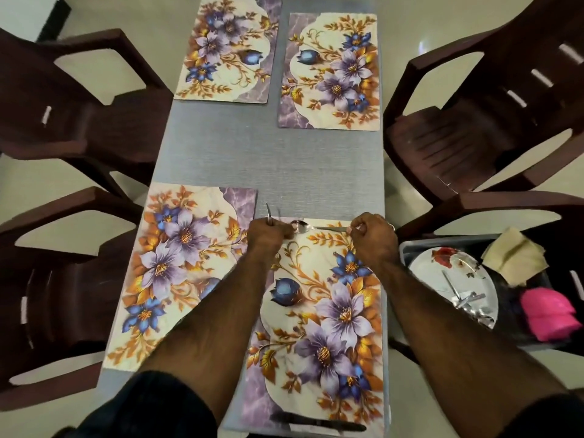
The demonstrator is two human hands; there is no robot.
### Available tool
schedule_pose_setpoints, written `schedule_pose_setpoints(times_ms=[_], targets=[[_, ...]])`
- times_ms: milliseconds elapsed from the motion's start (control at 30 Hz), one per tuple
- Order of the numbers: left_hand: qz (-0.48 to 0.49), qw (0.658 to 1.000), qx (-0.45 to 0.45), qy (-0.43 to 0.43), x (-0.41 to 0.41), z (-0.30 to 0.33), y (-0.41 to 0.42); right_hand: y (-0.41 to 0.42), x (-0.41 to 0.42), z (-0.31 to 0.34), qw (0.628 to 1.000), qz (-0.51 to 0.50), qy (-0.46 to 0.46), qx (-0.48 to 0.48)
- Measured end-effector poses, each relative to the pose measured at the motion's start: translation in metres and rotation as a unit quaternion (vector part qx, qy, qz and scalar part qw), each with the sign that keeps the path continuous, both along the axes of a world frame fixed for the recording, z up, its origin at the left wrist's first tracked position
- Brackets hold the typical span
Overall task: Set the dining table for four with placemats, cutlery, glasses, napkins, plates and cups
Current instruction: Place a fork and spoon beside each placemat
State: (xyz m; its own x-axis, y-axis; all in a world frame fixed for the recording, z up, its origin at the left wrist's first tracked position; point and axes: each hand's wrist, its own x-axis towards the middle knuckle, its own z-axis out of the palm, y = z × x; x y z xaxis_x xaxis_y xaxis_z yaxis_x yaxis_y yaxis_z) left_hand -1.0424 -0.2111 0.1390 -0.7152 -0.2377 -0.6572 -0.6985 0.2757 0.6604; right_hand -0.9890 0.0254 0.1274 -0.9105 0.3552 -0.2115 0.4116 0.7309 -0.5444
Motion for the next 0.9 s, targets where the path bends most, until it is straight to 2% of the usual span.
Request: schedule_pose_setpoints(times_ms=[100, 200, 300, 367, 433, 533, 567, 633, 700, 800, 900], targets=[[0.010, 1.000, 0.009, 0.004, 0.003, 0.002, 0.000, 0.003, 0.000, -0.003, 1.000, -0.005, 0.003, -0.025], [0.023, 0.999, -0.012, 0.022, 0.010, 0.018, -0.005, 0.002, 0.004, 0.003, 0.994, -0.068, 0.018, -0.088], [0.070, 0.992, 0.098, 0.037, 0.033, 0.036, -0.010, -0.005, 0.023, 0.016, 0.986, -0.101, 0.050, -0.122], [0.105, 0.971, 0.212, 0.032, 0.051, 0.043, -0.013, -0.017, 0.042, 0.023, 0.972, -0.093, 0.020, -0.216], [0.109, 0.952, 0.284, 0.042, 0.063, 0.048, -0.012, -0.031, 0.061, 0.032, 0.931, -0.081, -0.032, -0.355], [0.051, 0.939, 0.334, 0.061, 0.073, 0.060, 0.002, -0.044, 0.085, 0.054, 0.837, -0.067, -0.160, -0.519], [0.032, 0.938, 0.339, 0.062, 0.077, 0.066, 0.009, -0.045, 0.093, 0.058, 0.813, -0.049, -0.186, -0.549], [0.005, 0.941, 0.335, 0.056, 0.077, 0.070, 0.018, -0.051, 0.099, 0.059, 0.792, -0.008, -0.194, -0.579], [-0.031, 0.943, 0.329, 0.049, 0.080, 0.071, 0.023, -0.051, 0.103, 0.057, 0.794, -0.015, -0.162, -0.586], [-0.079, 0.955, 0.278, 0.072, 0.087, 0.080, 0.022, -0.036, 0.104, 0.054, 0.817, -0.082, -0.109, -0.560], [-0.033, 0.975, 0.205, 0.083, 0.086, 0.075, 0.006, -0.015, 0.102, 0.048, 0.849, -0.091, -0.058, -0.517]])
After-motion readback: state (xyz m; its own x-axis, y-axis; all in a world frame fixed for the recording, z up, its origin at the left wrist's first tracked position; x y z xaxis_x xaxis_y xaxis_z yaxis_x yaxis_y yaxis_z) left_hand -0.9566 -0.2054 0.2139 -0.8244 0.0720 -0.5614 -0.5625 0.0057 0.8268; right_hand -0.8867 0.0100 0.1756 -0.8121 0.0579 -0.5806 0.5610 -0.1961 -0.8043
